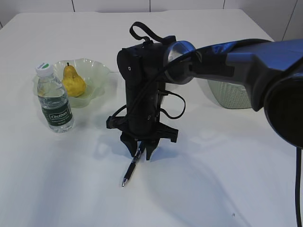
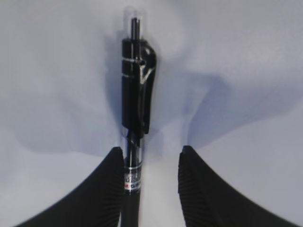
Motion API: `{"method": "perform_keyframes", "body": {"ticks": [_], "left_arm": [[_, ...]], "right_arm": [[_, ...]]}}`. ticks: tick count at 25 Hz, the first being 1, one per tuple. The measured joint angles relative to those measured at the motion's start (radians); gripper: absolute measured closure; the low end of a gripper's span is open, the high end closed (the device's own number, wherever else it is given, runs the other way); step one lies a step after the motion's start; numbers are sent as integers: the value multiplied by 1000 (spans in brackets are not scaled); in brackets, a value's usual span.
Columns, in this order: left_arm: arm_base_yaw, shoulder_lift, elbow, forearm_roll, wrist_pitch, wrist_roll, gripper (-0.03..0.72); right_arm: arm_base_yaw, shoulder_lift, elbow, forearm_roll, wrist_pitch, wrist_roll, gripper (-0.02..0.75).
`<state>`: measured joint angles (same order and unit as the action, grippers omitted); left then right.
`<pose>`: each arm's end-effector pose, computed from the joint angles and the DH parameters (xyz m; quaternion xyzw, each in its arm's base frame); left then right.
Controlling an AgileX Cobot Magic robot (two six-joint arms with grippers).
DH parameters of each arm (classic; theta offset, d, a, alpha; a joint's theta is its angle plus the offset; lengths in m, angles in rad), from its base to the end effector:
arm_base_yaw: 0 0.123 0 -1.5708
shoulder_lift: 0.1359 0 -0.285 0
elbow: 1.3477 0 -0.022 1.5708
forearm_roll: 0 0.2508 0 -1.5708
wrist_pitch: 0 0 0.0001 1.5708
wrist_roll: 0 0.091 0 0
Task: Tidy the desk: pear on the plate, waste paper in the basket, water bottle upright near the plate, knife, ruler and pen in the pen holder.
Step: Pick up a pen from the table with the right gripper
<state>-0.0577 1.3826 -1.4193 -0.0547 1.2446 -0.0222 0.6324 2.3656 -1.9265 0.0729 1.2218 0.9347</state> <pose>0.2700 -0.0203 0.3786 0.0145 0.9743 -0.0361 0.2218 0.3765 0.2836 0.1366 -0.1628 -0.9861 -0.0232 0.0252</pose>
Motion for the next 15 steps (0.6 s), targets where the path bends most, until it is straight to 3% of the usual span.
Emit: {"method": "perform_keyframes", "body": {"ticks": [15], "left_arm": [[0,0,0,0,0,0,449]], "right_arm": [[0,8,0,24,0,-4,417]]}}
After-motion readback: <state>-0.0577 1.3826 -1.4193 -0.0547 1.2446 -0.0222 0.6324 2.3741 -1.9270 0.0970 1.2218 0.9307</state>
